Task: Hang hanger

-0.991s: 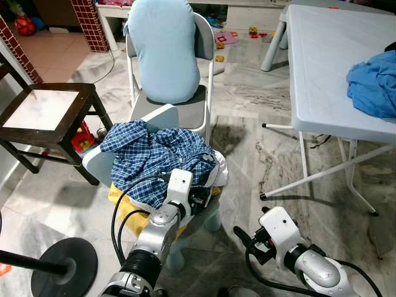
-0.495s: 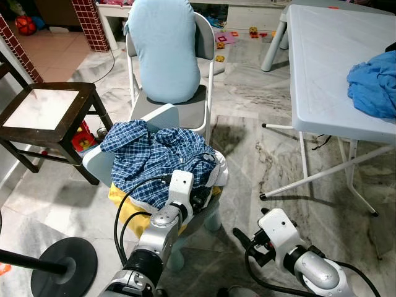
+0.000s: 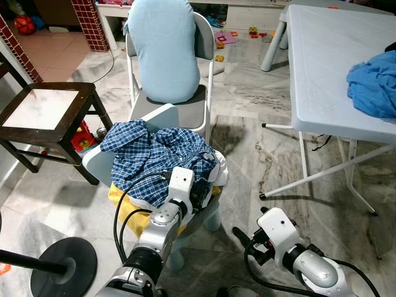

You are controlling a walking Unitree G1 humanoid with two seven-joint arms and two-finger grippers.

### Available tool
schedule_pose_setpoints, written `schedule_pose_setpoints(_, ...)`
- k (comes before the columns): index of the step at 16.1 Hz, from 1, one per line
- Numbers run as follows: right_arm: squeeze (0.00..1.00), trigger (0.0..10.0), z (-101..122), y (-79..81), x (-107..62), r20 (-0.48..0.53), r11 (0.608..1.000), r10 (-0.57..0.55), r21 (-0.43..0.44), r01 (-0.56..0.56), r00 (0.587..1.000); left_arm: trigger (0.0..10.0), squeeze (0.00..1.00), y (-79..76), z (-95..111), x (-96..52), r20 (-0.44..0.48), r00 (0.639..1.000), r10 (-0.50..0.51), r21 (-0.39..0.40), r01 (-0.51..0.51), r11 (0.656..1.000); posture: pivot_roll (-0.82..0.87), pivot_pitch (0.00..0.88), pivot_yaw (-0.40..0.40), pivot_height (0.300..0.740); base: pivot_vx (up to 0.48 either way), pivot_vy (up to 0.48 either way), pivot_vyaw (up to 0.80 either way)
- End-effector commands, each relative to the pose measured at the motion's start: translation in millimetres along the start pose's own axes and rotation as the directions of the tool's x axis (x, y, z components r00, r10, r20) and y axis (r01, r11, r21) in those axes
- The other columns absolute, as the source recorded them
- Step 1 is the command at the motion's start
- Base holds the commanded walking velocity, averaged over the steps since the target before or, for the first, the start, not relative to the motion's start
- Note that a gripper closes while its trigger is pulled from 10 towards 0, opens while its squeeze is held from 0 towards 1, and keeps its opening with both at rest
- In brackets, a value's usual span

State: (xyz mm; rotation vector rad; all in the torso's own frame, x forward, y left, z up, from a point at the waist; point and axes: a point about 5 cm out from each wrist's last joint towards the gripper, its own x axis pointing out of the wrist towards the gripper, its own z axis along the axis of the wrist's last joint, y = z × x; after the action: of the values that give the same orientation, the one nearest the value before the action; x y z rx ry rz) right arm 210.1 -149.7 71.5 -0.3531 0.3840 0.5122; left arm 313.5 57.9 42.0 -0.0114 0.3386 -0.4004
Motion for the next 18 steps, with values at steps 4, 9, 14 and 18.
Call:
schedule_pose_setpoints(4,0.0,10.0,5,1.7,4.0,0.004,1.0,0.018,-0.006,-0.018,1.0,0.0,0.0,2.6,0,-0.7,0.009,1.0,-0.003,0.175,0.002,0.985,-0.21,0.136,-0.023,0.74,0.0,0.0,0.0)
schedule_pose_setpoints(9,0.0,10.0,4,1.6,6.2,0.007,1.0,0.024,-0.006,-0.024,1.0,0.0,0.0,2.8,-3,-3.5,0.023,1.0,-0.003,0.247,-0.003,0.969,-0.2,0.127,-0.025,0.74,0.0,0.0,0.0)
schedule_pose_setpoints(14,0.0,10.0,2,0.1,11.4,0.006,1.0,0.028,-0.009,-0.028,1.0,0.0,0.0,9.9,5,-5.3,0.083,0.994,0.072,0.207,-0.088,0.974,-0.2,0.121,-0.024,0.74,0.0,0.0,0.0)
schedule_pose_setpoints(18,0.0,10.0,0,4.0,15.2,0.009,1.0,0.028,0.0,-0.028,1.0,0.0,0.0,9.6,47,-21.9,0.415,0.91,0.025,0.417,-0.215,0.883,-0.17,0.121,-0.017,0.74,0.0,0.0,0.0)
